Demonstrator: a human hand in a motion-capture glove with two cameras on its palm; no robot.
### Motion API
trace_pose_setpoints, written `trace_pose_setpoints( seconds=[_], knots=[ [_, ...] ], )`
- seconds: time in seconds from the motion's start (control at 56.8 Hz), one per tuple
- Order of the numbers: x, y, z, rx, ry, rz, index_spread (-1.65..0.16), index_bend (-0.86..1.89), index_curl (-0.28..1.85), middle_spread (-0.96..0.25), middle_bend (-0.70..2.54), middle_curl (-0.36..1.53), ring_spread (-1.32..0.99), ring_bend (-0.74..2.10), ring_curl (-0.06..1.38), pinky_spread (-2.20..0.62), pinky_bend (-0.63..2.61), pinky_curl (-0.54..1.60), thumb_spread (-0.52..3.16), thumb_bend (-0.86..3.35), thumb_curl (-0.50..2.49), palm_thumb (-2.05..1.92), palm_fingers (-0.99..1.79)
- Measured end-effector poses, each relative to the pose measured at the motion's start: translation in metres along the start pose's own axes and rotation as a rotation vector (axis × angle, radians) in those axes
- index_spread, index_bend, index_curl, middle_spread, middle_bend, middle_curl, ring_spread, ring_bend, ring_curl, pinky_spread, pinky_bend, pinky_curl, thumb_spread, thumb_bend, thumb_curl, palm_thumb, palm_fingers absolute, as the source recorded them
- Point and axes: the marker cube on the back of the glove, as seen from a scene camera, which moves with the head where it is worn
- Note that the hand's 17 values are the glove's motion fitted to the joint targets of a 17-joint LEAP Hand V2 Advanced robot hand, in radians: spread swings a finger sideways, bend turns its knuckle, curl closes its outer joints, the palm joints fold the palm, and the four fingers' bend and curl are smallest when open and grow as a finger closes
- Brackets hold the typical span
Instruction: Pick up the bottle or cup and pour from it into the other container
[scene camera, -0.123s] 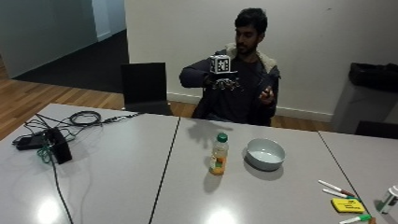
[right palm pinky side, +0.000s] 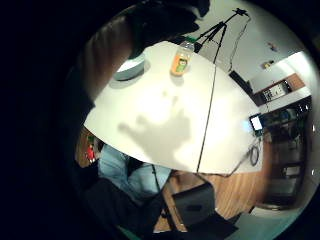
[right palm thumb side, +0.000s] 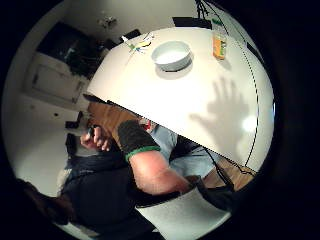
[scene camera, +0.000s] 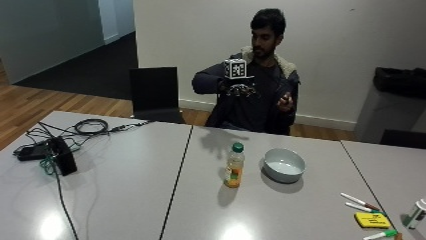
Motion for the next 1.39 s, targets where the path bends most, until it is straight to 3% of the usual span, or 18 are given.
trace_pose_setpoints(
  seconds=[0.053,0.106,0.282,0.423,0.476,0.529,0.617,0.687,0.793,0.899,1.004,1.128,1.392],
  knots=[
    [0.006,0.009,-0.003,-0.087,0.0,-0.171,-0.36,0.16,0.13,0.05,0.32,0.15,0.16,0.19,0.07,0.28,0.5,0.15,0.73,0.04,0.16,0.22,0.25],
    [0.008,0.009,-0.003,-0.093,0.004,-0.238,-0.38,0.15,0.14,0.05,0.32,0.17,0.18,0.2,0.08,0.3,0.51,0.16,0.78,0.02,0.18,0.23,0.24],
    [0.002,0.032,-0.003,-0.101,0.006,-0.209,-0.41,0.15,0.18,0.06,0.31,0.22,0.2,0.2,0.12,0.35,0.53,0.19,0.87,-0.03,0.24,0.24,0.22],
    [0.008,0.015,-0.005,-0.098,0.021,-0.201,-0.42,0.15,0.2,0.06,0.31,0.25,0.21,0.2,0.14,0.36,0.53,0.2,0.89,-0.03,0.28,0.23,0.2],
    [0.012,0.006,-0.004,-0.051,0.029,-0.14,-0.42,0.15,0.21,0.06,0.31,0.26,0.21,0.2,0.15,0.36,0.54,0.2,0.89,-0.03,0.28,0.23,0.2],
    [0.018,-0.008,-0.002,0.046,0.03,0.049,-0.42,0.15,0.22,0.06,0.31,0.27,0.21,0.2,0.16,0.37,0.54,0.21,0.9,-0.03,0.29,0.23,0.2],
    [0.044,-0.01,-0.006,-0.051,-0.005,-0.02,-0.42,0.15,0.22,0.06,0.31,0.28,0.21,0.2,0.17,0.37,0.54,0.21,0.89,-0.03,0.31,0.22,0.19],
    [0.062,-0.046,0.001,0.104,-0.056,0.195,-0.42,0.15,0.23,0.06,0.3,0.29,0.21,0.19,0.18,0.37,0.55,0.22,0.88,-0.03,0.31,0.23,0.18],
    [0.104,-0.069,0.008,0.032,-0.18,0.008,-0.41,0.14,0.23,0.07,0.3,0.3,0.21,0.18,0.18,0.37,0.58,0.23,0.86,-0.03,0.33,0.24,0.14],
    [0.128,-0.115,0.03,0.235,-0.352,0.135,-0.41,0.14,0.23,0.08,0.3,0.3,0.21,0.18,0.18,0.37,0.61,0.25,0.83,-0.02,0.35,0.29,0.11],
    [0.155,-0.128,0.055,0.151,-0.447,0.036,-0.4,0.16,0.24,0.08,0.3,0.31,0.22,0.18,0.19,0.37,0.61,0.25,0.81,-0.03,0.36,0.33,0.11],
    [0.159,-0.157,0.079,0.131,-0.517,0.226,-0.4,0.16,0.25,0.08,0.3,0.31,0.22,0.18,0.19,0.38,0.62,0.25,0.8,-0.03,0.37,0.36,0.1],
    [0.164,-0.213,0.134,0.025,-0.733,0.209,-0.37,0.14,0.23,0.1,0.29,0.32,0.23,0.2,0.21,0.38,0.65,0.26,0.79,-0.04,0.37,0.38,0.01]
  ],
)
